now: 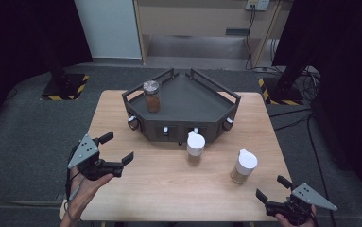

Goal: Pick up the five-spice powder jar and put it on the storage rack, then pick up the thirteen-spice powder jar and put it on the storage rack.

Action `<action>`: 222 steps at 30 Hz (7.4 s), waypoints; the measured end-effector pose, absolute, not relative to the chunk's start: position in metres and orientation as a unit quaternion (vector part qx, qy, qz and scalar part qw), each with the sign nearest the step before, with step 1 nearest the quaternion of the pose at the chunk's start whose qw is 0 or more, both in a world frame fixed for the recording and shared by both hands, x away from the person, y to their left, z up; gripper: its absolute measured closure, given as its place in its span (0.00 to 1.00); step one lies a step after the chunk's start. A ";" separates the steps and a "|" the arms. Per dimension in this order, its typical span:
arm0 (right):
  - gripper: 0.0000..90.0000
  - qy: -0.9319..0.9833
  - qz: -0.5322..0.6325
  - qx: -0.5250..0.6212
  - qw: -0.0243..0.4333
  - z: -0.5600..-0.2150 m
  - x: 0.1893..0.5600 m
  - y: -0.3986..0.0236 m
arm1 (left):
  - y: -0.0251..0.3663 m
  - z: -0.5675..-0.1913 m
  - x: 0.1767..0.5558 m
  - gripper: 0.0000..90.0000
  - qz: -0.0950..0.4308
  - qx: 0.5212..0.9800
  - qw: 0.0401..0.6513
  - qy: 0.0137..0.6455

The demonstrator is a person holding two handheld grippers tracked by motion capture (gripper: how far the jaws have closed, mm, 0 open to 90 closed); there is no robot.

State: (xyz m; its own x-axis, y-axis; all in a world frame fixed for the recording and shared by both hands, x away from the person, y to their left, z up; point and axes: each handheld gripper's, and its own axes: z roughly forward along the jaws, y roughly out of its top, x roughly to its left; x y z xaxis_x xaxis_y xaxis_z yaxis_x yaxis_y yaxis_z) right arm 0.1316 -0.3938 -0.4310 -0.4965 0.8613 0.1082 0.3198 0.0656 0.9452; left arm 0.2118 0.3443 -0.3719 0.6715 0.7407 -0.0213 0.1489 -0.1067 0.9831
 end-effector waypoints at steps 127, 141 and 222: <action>0.03 0.746 0.545 0.321 0.209 -0.354 0.239 -0.288 | 0.386 -0.481 0.207 0.01 0.187 0.715 0.592 0.322; 0.04 0.759 0.529 0.321 0.203 -0.366 0.271 -0.248 | 0.385 -0.480 0.206 0.01 0.189 0.717 0.589 0.320; 0.34 0.814 0.479 0.289 0.154 -0.262 0.345 -0.189 | 0.384 -0.478 0.207 0.02 0.185 0.724 0.585 0.315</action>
